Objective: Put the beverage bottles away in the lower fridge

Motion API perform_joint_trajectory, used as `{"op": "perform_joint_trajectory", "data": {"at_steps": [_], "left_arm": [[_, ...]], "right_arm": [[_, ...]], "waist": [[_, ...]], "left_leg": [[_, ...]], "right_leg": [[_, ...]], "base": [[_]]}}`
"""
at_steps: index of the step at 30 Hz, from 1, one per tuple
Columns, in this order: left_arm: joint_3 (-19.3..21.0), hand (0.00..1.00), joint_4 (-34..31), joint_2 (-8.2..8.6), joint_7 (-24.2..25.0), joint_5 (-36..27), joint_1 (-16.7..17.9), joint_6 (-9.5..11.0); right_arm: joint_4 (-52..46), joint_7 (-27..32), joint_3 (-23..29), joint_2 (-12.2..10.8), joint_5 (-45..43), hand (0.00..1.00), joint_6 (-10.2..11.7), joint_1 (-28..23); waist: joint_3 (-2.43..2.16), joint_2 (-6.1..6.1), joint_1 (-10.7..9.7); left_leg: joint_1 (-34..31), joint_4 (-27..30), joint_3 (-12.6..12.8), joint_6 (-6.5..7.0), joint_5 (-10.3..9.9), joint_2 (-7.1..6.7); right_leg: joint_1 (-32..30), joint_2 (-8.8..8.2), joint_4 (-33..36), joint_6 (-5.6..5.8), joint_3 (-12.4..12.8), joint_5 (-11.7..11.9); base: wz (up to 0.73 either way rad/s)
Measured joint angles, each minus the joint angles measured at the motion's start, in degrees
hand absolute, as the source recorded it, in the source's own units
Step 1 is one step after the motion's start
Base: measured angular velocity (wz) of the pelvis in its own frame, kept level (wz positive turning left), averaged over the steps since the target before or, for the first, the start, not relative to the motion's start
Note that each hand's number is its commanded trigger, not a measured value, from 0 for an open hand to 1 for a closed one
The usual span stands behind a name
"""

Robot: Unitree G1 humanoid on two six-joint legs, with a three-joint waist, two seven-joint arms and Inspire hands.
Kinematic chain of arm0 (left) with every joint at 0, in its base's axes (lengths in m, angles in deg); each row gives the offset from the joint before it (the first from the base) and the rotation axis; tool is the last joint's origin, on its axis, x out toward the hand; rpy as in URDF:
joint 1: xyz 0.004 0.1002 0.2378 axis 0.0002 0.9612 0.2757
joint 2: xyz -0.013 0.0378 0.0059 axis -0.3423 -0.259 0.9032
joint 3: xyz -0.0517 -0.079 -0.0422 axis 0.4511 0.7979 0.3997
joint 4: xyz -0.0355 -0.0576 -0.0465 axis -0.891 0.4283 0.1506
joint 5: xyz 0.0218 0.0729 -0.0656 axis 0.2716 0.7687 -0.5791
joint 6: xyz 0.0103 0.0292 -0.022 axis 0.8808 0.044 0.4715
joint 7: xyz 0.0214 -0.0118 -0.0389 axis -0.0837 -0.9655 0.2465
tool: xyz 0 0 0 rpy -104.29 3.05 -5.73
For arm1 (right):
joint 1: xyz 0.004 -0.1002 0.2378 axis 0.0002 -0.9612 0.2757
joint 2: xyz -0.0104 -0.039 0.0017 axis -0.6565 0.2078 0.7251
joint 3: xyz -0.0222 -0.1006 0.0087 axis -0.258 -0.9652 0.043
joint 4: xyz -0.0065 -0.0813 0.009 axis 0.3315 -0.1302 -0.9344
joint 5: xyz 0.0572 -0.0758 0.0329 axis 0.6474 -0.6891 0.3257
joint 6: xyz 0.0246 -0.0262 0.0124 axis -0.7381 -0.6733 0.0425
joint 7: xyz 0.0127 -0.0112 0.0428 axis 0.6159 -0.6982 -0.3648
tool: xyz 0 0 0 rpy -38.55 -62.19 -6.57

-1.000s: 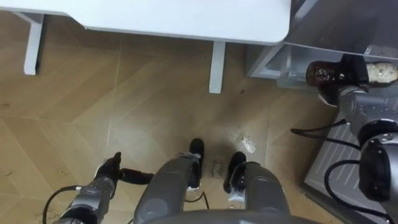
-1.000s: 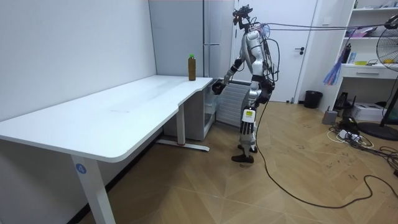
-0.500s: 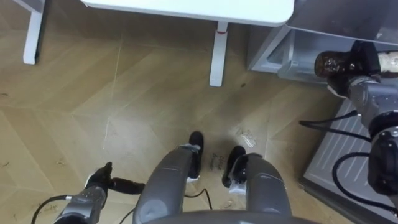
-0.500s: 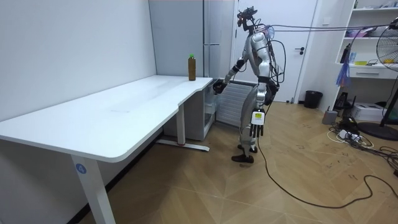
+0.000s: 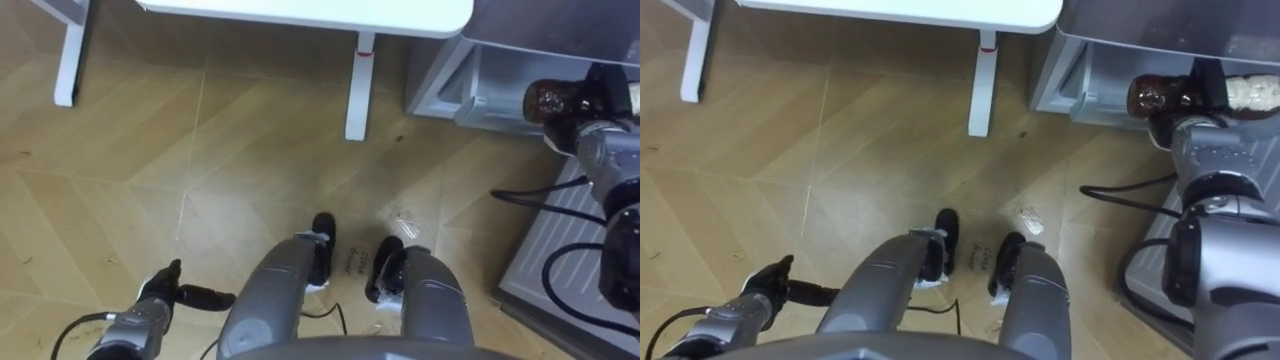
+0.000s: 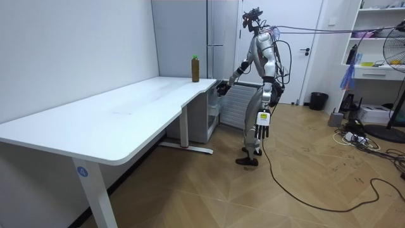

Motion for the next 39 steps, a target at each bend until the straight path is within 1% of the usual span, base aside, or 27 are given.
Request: {"op": "perform_joint_trajectory", "data": {"at_steps": [4, 8, 11, 17, 24, 34, 37, 39], "left_arm": [[0.0, 0.0, 0.0, 0.01, 0.0, 0.0, 0.0, -0.8], [0.0, 0.0, 0.0, 0.01, 0.0, 0.0, 0.0, -0.8], [0.0, 0.0, 0.0, 0.04, 0.0, -0.1, 0.0, -0.9], [-0.1, 0.0, 0.0, 0.24, 0.0, -0.1, 0.0, -0.9], [-0.1, 0.0, 0.0, 0.24, 0.1, -0.1, 0.0, -0.9], [-0.3, 0.0, 0.1, 0.24, -0.5, -0.1, 0.0, -0.9], [-1.4, 0.0, 0.0, 0.24, -1.6, -0.1, 0.0, -1.3], [-1.9, 0.0, 0.0, 0.24, -1.8, 0.0, 0.0, -1.9]], "right_arm": [[0.2, 0.0, 0.0, 0.0, 1.0, 0.0, 0.0, 0.0], [0.2, 0.0, 0.3, 0.0, 1.1, 0.0, 0.1, 0.0], [0.2, 0.5, 1.9, 0.0, 1.1, 0.0, 0.1, 0.4], [0.2, 1.2, 3.5, 0.0, 1.1, 0.0, 0.1, 0.9], [0.2, 1.2, 3.8, 0.0, 1.0, 0.0, 0.1, 0.9], [0.4, 1.2, 3.8, 0.0, 0.7, 0.0, -0.2, 0.9], [0.5, 1.4, 3.8, 0.1, 0.8, 0.0, -0.2, 1.0], [0.5, 2.0, 3.8, 0.1, 0.6, 0.0, -0.2, 1.1]], "waist": [[0.01, 0.01, -0.2], [0.01, 0.01, -0.1], [0.01, 0.01, 0.0], [0.01, 0.01, -0.2], [0.05, -0.05, -0.1], [0.36, -0.54, -0.4], [0.44, -0.65, -0.3], [0.45, -0.65, -0.3]], "left_leg": [[0.2, -0.5, 0.1, -0.18, 0.0, 0.0], [0.4, -1.0, 0.1, -0.35, -0.1, 0.0], [0.5, -1.3, 0.3, -0.41, 0.0, 0.04], [0.5, -1.6, 0.4, -0.42, 0.0, 0.01], [0.5, -1.6, 0.5, -0.44, 0.0, 0.02], [0.4, -1.6, 0.5, -0.45, -0.1, -0.02], [0.3, -1.6, 0.5, -0.45, -0.1, 0.01], [0.2, -1.6, 0.4, -0.47, -0.1, 0.03]], "right_leg": [[0.0, 0.0, 0.0, -0.14, 0.0, -0.3], [0.0, -0.03, -0.1, -0.25, 0.0, -0.6], [0.0, -0.04, -0.5, -0.26, -0.2, -0.6], [0.1, -0.06, -1.1, -0.24, -0.3, -0.6], [0.1, -0.06, -1.0, -0.16, -0.3, -0.7], [0.1, -0.11, -1.0, -0.11, -0.3, -0.8], [0.0, -0.05, -1.1, -0.11, -0.4, -0.8], [0.0, 0.05, -1.1, -0.09, -0.4, -0.8]], "base": [[0.0], [0.01], [0.01], [0.0], [0.0], [0.0], [0.0], [0.0]]}}
